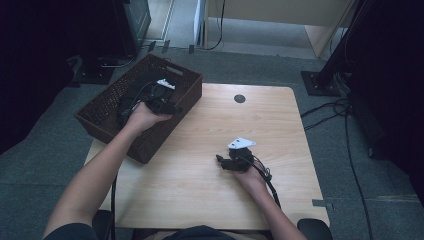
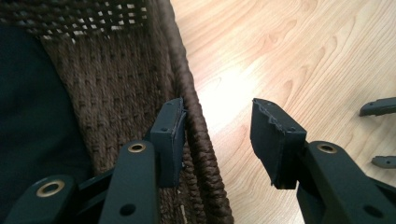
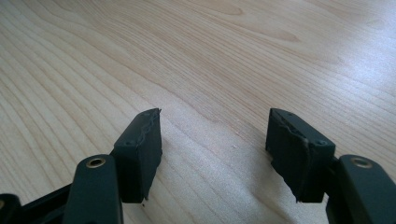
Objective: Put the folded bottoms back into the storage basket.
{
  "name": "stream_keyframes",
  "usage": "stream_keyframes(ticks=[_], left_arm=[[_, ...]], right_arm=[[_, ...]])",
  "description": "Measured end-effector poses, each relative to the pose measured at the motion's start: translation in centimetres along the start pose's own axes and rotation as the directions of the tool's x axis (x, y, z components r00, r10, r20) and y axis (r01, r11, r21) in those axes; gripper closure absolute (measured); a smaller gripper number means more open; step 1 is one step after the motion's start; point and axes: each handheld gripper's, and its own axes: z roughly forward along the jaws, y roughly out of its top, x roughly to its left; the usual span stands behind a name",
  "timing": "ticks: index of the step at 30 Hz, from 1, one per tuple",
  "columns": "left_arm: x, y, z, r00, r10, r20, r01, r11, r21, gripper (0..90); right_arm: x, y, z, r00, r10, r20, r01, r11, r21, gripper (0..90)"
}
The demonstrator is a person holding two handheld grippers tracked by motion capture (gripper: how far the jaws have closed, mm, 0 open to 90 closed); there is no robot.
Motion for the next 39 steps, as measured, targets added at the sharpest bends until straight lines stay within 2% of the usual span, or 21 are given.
stream_keyframes(ticks=[8,16,22,27,35,39], left_arm=[[0.2,-0.7,1.2,0.9997,-0.011,-0.021,0.013,0.9983,0.056,64.2],[0.1,-0.8,1.8,0.9987,-0.024,-0.046,0.027,0.9967,0.077,72.0],[0.0,-0.8,1.8,0.9977,-0.028,-0.062,0.033,0.9963,0.08,74.8],[0.0,-0.9,1.8,0.9969,-0.048,-0.062,0.052,0.9964,0.066,75.9],[0.1,-1.0,1.6,0.9954,-0.047,-0.084,0.053,0.9961,0.07,77.7],[0.6,-1.3,1.4,0.9912,-0.089,-0.098,0.095,0.9939,0.056,77.9]], right_arm=[[0.0,0.0,0.0,1.0,-0.002,0.001,0.002,1.0,0.0,36.1],[0.1,0.0,0.1,1.0,-0.003,0.001,0.003,1.0,-0.003,36.1],[0.1,0.0,0.1,1.0,-0.003,0.0,0.003,1.0,-0.003,36.1],[0.2,0.1,0.1,1.0,-0.004,-0.002,0.004,1.0,-0.003,36.0],[0.2,0.0,0.1,1.0,-0.006,-0.004,0.006,1.0,-0.001,35.8],[0.2,0.0,0.1,0.9999,-0.009,-0.007,0.009,1.0,-0.001,35.6]])
